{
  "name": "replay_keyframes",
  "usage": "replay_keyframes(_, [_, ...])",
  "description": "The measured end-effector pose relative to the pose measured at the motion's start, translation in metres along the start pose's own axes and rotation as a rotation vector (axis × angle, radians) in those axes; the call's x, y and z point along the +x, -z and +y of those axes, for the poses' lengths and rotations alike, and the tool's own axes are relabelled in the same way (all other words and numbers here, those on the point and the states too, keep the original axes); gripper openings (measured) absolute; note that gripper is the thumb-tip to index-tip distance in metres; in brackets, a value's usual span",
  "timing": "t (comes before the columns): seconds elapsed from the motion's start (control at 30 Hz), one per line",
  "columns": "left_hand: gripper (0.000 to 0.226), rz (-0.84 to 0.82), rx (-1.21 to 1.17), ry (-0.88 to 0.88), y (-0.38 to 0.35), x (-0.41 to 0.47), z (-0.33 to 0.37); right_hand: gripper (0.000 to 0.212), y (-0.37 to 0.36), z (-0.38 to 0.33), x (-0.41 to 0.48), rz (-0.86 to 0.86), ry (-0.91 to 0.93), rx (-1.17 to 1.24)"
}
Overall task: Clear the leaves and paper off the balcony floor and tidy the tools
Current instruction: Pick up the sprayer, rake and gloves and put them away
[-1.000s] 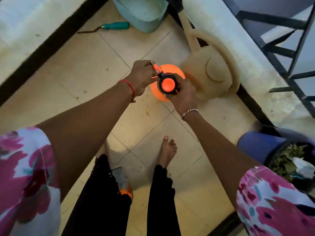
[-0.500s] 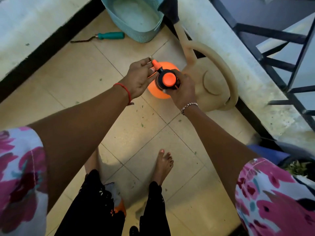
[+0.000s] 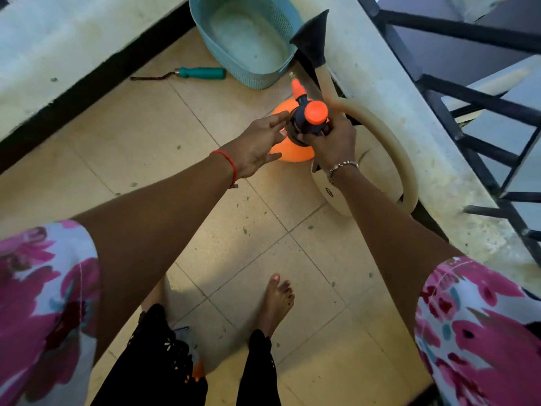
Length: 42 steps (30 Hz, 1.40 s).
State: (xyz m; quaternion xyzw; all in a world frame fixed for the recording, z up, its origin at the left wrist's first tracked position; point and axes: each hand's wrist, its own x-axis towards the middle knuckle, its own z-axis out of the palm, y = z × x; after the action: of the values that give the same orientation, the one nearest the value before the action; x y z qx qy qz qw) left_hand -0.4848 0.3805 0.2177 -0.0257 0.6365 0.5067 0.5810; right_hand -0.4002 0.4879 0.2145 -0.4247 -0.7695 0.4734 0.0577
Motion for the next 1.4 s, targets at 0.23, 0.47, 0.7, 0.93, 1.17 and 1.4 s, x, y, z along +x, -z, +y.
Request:
replay_keyframes(0.23, [0.052, -0.03, -0.019, -0.027, -0.002, -0.001, 0.004, 0.04, 0.001, -0.005, 0.018, -0.007, -0.024, -0.088])
replay_keyframes(0.47, [0.052, -0.042, -0.025, -0.028, 0.002, -0.007, 0.005, 0.065, -0.003, -0.008, 0.026, -0.069, -0.107, -0.214])
replay_keyframes(0.7, [0.051, -0.024, -0.019, -0.021, 0.018, -0.021, 0.003, 0.08, -0.007, -0.022, 0.023, -0.077, -0.202, -0.399])
replay_keyframes(0.93, [0.046, 0.046, -0.044, -0.009, 0.044, -0.048, 0.002, 0.095, -0.017, -0.059, -0.014, 0.122, -0.104, -0.493])
replay_keyframes(1.17, [0.047, 0.26, 0.122, -0.108, 0.083, -0.084, 0.0, 0.084, -0.076, -0.095, -0.068, -0.299, 0.385, -0.793])
replay_keyframes(1.4, [0.059, 0.525, 0.454, -0.248, 0.161, -0.134, -0.012, 0.074, -0.146, -0.149, -0.095, -0.54, 0.629, -1.026])
